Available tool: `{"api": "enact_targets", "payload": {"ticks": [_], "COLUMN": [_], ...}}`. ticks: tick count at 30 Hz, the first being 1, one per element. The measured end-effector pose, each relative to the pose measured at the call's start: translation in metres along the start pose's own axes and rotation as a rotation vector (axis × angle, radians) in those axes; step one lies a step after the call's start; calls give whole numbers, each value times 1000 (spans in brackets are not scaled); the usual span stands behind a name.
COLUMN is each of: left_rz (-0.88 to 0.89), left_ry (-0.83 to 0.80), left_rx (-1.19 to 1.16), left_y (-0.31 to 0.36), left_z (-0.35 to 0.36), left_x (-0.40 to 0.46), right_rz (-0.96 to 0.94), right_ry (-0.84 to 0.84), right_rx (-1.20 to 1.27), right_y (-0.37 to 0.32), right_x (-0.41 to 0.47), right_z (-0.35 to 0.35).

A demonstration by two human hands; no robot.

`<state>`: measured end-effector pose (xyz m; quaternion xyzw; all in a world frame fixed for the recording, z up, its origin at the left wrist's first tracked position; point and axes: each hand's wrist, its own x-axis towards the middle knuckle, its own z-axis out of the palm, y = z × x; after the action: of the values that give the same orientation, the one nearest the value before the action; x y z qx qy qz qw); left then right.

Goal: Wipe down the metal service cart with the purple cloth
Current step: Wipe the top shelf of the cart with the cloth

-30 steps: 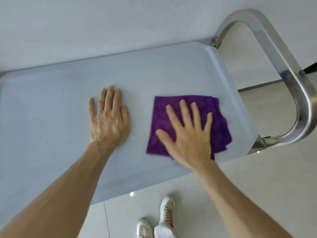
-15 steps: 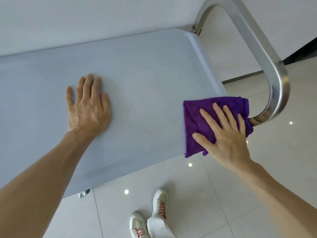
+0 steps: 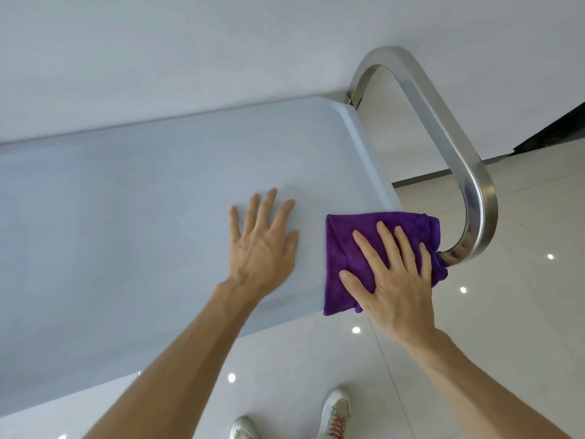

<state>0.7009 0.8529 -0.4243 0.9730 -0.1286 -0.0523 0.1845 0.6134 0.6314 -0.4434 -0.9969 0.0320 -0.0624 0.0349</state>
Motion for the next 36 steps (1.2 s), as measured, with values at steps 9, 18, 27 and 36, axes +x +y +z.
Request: {"api": "enact_targets", "payload": {"ticks": [9,18,27,36], "left_rz": [-29,-34,-22,-41], "left_ry": [42,58,63,18], "left_rx": [207,203,225,231], "left_y": [4,6,0,3], "left_z": [28,27,31,25], "left_x": [-1,-2,3,1], "right_rz": [-10,-21,2,-183], "right_ry": [-126,-125,-175,-134], "right_rx": [-32,12,95,45], "right_y": [7,-7,-35,-29], "right_x": [70,166,266,197], "right_z": [2,18,38,26]}}
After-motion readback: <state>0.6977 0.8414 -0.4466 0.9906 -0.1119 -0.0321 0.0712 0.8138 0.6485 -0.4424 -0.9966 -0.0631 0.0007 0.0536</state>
